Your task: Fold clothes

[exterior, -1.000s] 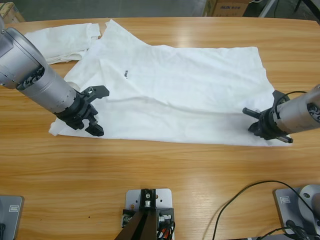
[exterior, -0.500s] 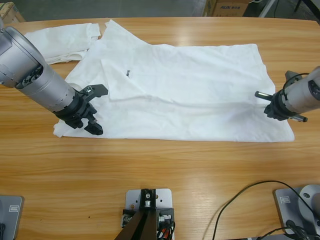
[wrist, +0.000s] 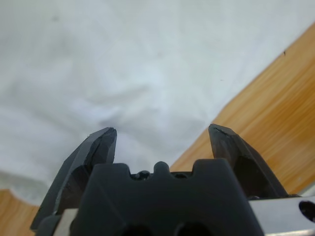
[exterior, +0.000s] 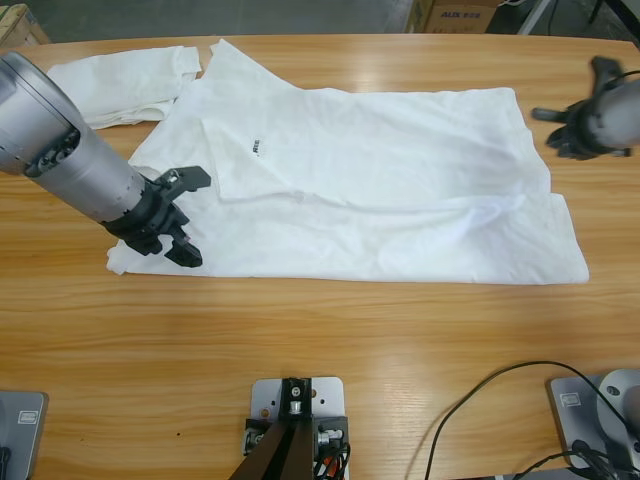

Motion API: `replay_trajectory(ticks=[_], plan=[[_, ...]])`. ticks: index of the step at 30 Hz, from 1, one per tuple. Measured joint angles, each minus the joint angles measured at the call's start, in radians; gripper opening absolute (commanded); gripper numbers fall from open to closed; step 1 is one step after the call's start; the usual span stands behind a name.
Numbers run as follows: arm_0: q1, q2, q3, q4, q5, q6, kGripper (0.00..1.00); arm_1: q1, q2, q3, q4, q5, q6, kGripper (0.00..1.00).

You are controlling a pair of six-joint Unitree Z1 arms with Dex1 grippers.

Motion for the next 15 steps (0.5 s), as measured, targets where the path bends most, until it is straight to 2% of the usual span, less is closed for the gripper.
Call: replay_trajectory(ticks=[2, 4, 5, 6, 11, 15], plan=[[0.026, -0.026, -0.002, -0.004, 0.008, -0.031, 0.756, 0.0, -0.104, -0.013, 0.088, 0.059, -0.003, 0.538], [0.066, -0.06, -0.02, -0.009, 0.014, -0.047, 0.793, 0.008, -0.197, -0.023, 0.165, 0.134, -0.006, 0.576], [0.087, -0.072, -0.039, -0.01, 0.016, -0.055, 0.944, 0.018, -0.233, -0.025, 0.188, 0.169, -0.007, 0.591], [0.105, -0.081, -0.064, -0.011, 0.017, -0.079, 1.0, 0.033, -0.259, -0.025, 0.203, 0.197, -0.008, 0.591], [0.135, -0.087, -0.264, 0.079, 0.025, -0.486, 0.983, 0.108, -0.286, -0.025, 0.224, 0.24, -0.009, 0.595], [0.135, -0.087, -0.318, 0.117, 0.036, -0.752, 0.995, 0.122, -0.286, -0.025, 0.228, 0.246, -0.009, 0.614]])
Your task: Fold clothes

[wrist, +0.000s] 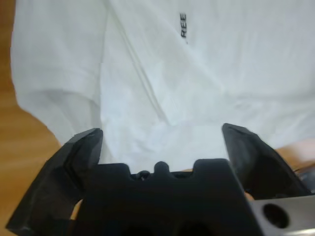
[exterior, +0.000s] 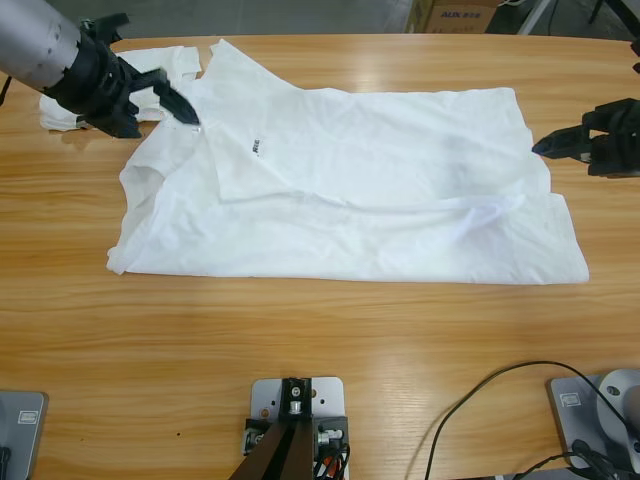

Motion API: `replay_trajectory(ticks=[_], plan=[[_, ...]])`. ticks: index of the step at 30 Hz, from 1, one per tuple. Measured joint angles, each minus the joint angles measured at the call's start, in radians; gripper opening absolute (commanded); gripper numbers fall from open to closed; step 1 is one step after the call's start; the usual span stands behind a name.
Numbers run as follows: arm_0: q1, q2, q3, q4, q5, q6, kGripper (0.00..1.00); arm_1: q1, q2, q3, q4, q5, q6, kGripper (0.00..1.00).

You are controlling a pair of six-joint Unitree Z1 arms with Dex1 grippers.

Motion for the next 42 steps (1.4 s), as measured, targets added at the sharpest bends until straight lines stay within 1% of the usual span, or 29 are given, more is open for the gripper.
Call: replay_trajectory(ticks=[3, 6, 9, 12, 13, 14, 15, 16, 17, 18, 19, 21, 23, 25, 27, 29, 32, 33, 34, 35, 36, 39, 41, 42], plan=[[-0.001, 0.0, -0.001, 0.013, -0.066, -0.248, 0.996, 0.005, 0.0, 0.0, 0.009, 0.001, 0.0, 0.619], [-0.039, 0.007, 0.004, 0.017, -0.097, -0.466, 0.99, 0.006, 0.0, 0.0, 0.023, 0.002, 0.0, 0.619], [-0.103, 0.036, 0.005, 0.018, -0.098, -0.598, 0.987, 0.007, -0.002, 0.0, 0.037, 0.006, 0.0, 0.619], [-0.131, 0.06, 0.022, 0.017, -0.08, -0.708, 0.983, 0.007, -0.016, 0.002, 0.047, 0.01, 0.0, 0.619], [-0.134, 0.061, 0.033, 0.017, -0.062, -0.736, 0.959, 0.007, -0.024, 0.002, 0.052, 0.011, 0.0, 0.619], [-0.137, 0.058, 0.049, 0.017, -0.04, -0.759, 0.901, 0.007, -0.029, 0.002, 0.056, 0.013, 0.0, 0.619], [-0.138, 0.051, 0.066, 0.017, -0.016, -0.766, 0.906, 0.007, -0.031, 0.003, 0.059, 0.013, 0.0, 0.619], [-0.139, 0.042, 0.078, 0.017, -0.003, -0.752, 0.92, 0.007, -0.032, 0.003, 0.061, 0.014, 0.0, 0.619], [-0.139, 0.029, 0.086, 0.017, 0.007, -0.69, 0.922, 0.007, -0.032, 0.005, 0.061, 0.016, 0.001, 0.619], [-0.14, 0.018, 0.093, 0.021, 0.014, -0.597, 0.922, 0.007, -0.032, 0.007, 0.061, 0.018, 0.002, 0.619], [-0.143, 0.004, 0.099, 0.037, 0.022, -0.467, 0.922, 0.007, -0.032, 0.009, 0.061, 0.022, 0.003, 0.619], [-0.149, -0.032, 0.104, 0.099, 0.039, -0.246, 0.918, 0.007, -0.032, 0.012, 0.061, 0.029, 0.005, 0.619], [-0.151, -0.072, 0.122, 0.176, 0.055, -0.107, 0.931, 0.007, -0.032, 0.016, 0.06, 0.033, 0.008, 0.619], [-0.152, -0.094, 0.168, 0.228, 0.077, -0.001, 0.986, 0.007, -0.032, 0.021, 0.056, 0.037, 0.014, 0.619], [-0.16, -0.097, 0.216, 0.249, 0.108, 0.062, 1.0, 0.007, -0.032, 0.027, 0.053, 0.041, 0.018, 0.619], [-0.183, -0.094, 0.247, 0.256, 0.173, 0.089, 1.0, 0.007, -0.032, 0.033, 0.051, 0.042, 0.019, 0.619], [-0.204, -0.065, 0.252, 0.261, 0.251, 0.096, 1.0, 0.007, -0.032, 0.04, 0.051, 0.045, 0.02, 0.618], [-0.206, -0.052, 0.252, 0.262, 0.273, 0.09, 1.0, 0.007, -0.032, 0.042, 0.051, 0.045, 0.02, 0.597], [-0.207, -0.041, 0.251, 0.262, 0.287, 0.083, 1.0, 0.007, -0.032, 0.045, 0.051, 0.045, 0.02, 0.478], [-0.207, -0.031, 0.247, 0.262, 0.298, 0.077, 1.0, 0.007, -0.032, 0.048, 0.051, 0.046, 0.02, 0.087], [-0.207, -0.018, 0.242, 0.262, 0.307, 0.071, 1.0, 0.008, -0.032, 0.051, 0.049, 0.049, 0.02, 0.0], [-0.208, 0.016, 0.233, 0.262, 0.318, 0.055, 1.0, 0.027, -0.032, 0.063, 0.017, 0.085, 0.02, 0.0], [-0.209, 0.024, 0.226, 0.262, 0.32, 0.051, 1.0, 0.078, -0.032, 0.063, 0.005, 0.094, 0.041, 0.0], [-0.209, 0.024, 0.221, 0.262, 0.32, 0.051, 1.0, 0.112, -0.031, 0.065, 0.005, 0.09, 0.074, 0.0]])
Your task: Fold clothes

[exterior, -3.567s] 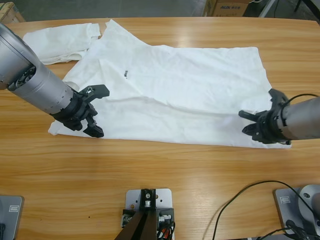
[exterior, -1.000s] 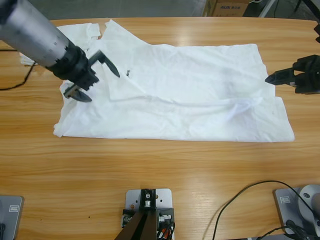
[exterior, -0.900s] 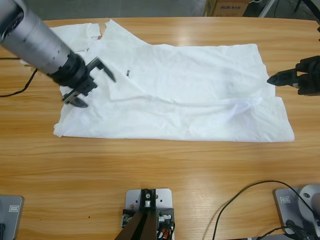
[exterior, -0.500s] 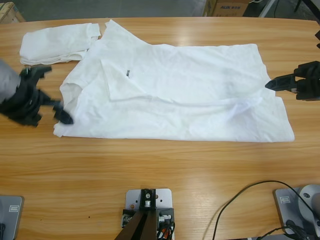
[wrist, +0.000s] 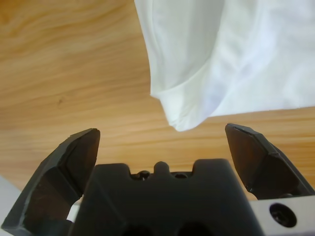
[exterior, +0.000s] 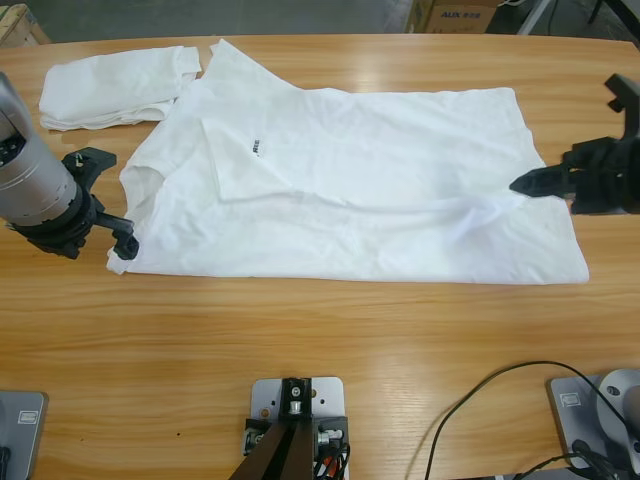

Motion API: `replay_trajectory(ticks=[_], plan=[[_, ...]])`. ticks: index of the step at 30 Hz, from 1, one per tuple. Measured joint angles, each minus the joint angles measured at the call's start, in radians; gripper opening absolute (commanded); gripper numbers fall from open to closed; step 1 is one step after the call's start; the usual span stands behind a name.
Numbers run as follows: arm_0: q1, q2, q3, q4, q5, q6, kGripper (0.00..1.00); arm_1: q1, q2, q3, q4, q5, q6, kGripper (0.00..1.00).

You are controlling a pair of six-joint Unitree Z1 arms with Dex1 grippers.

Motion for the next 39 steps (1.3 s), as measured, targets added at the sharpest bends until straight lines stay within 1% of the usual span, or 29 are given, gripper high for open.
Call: replay_trajectory(ticks=[3, 7, 9, 15, 19, 25, 31, 39], plan=[[-0.001, 0.0, -0.016, 0.0, 0.0, -0.004, 1.0, 0.083, 0.019, 0.035, 0.0, -0.026, 0.119, 0.0], [-0.003, 0.0, -0.032, 0.0, 0.0, -0.011, 1.0, 0.108, 0.111, 0.066, -0.003, -0.039, 0.195, 0.0], [-0.005, 0.0, -0.032, 0.0, 0.0, -0.011, 1.0, 0.115, 0.17, 0.071, -0.034, -0.039, 0.211, 0.0], [-0.007, 0.0, -0.035, 0.0, 0.001, -0.011, 1.0, 0.127, 0.295, 0.073, -0.12, -0.04, 0.224, 0.0], [-0.015, 0.0, -0.064, 0.0, 0.001, -0.011, 1.0, 0.127, 0.353, 0.088, -0.154, -0.04, 0.229, 0.0], [-0.054, 0.026, -0.08, 0.0, 0.001, -0.027, 1.0, 0.127, 0.37, 0.11, -0.182, -0.042, 0.23, 0.0], [-0.06, 0.046, -0.08, 0.0, 0.01, -0.04, 1.0, 0.127, 0.388, 0.133, -0.227, -0.042, 0.23, 0.0], [-0.06, 0.105, -0.075, 0.0, 0.088, -0.041, 1.0, 0.127, 0.388, 0.142, -0.244, -0.042, 0.23, 0.0]])
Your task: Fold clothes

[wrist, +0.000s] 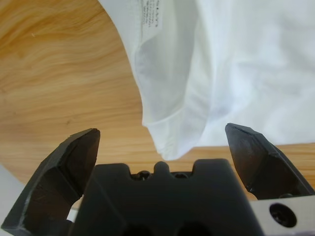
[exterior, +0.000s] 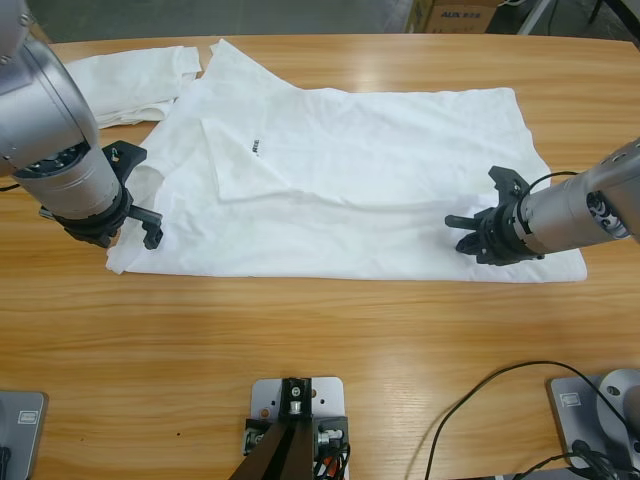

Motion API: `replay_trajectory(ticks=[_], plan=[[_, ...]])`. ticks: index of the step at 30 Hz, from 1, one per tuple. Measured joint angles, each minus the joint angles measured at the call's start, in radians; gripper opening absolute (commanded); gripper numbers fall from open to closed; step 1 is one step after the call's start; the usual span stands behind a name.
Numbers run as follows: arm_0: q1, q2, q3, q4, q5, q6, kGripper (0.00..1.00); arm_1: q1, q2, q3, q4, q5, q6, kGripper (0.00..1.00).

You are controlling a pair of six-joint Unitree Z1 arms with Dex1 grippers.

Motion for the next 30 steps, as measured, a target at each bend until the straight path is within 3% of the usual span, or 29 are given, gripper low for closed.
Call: replay_trajectory(ticks=[9, 17, 30], plan=[[0.009, 0.015, 0.026, 0.0, 0.021, -0.001, 1.0, 0.0, 0.0, 0.004, -0.012, 0.0, 0.006, 0.0], [0.102, 0.012, 0.059, -0.001, 0.058, 0.0, 1.0, 0.0, 0.0, 0.005, -0.014, 0.0, 0.008, 0.0], [0.141, -0.1, 0.14, -0.007, 0.058, 0.016, 1.0, 0.0, 0.001, 0.005, -0.014, -0.001, 0.015, 0.0]])
